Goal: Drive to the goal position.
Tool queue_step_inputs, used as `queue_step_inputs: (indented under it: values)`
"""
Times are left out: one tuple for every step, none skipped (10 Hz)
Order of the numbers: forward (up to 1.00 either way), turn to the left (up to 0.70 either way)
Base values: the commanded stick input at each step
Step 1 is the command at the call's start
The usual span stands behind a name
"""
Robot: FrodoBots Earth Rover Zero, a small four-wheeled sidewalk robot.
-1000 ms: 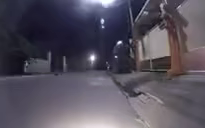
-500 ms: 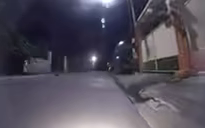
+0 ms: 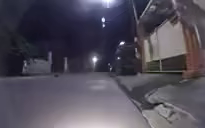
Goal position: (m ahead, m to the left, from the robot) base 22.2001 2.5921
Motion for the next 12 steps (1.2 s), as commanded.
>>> queue_step_inputs:
  values:
    - [0.7, 0.0]
    - [0.7, -0.09]
    - [0.7, -0.35]
    - [0.7, -0.32]
    - [0.7, -0.05]
    - [0.7, 0.0]
    - [0.7, 0.0]
    - [0.7, 0.0]
    - [0.7, 0.0]
    - [0.7, 0.0]
    - [0.7, 0.0]
    - [0.7, 0.0]
